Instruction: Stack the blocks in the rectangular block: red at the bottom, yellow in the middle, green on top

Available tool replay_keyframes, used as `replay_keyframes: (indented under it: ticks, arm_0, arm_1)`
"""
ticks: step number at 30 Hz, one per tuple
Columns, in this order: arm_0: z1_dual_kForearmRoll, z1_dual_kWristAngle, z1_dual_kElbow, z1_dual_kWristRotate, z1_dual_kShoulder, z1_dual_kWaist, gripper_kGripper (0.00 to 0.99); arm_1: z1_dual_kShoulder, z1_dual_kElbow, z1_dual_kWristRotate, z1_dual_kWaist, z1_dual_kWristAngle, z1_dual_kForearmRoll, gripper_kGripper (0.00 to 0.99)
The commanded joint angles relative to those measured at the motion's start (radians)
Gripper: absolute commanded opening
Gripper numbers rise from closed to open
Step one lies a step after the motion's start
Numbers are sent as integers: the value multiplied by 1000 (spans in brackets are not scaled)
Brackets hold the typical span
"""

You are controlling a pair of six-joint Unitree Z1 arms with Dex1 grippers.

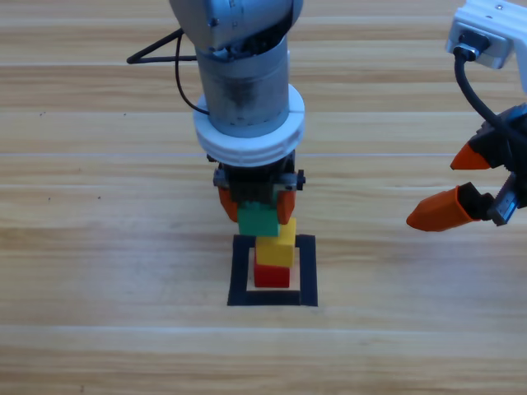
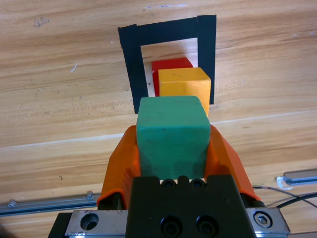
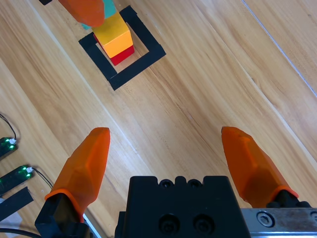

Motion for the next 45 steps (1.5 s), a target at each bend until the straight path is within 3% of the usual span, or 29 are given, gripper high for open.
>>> replay_keyframes:
  ticks: [1,38,40,41,43,44,45]
  arm_0:
    - [10,0,-14,-11,66,-24,103]
    - [13,10,-53,-18,126,-37,110]
    - [13,12,-51,-18,123,-37,192]
    - [13,13,-53,-18,123,-38,345]
    - [13,15,-51,-26,123,-41,805]
    - [13,15,-51,-27,121,-43,969]
    - [13,16,-53,-29,118,-43,989]
  arm_1:
    - [-22,32,-11,18,3,10,990]
    - [-28,30,-11,27,2,19,990]
    - [-28,30,-11,32,2,23,990]
    - [-28,30,-11,35,2,23,990]
    - [-28,29,-11,36,2,23,990]
    - [-28,27,-11,36,2,23,990]
    - [-28,26,-11,36,2,24,990]
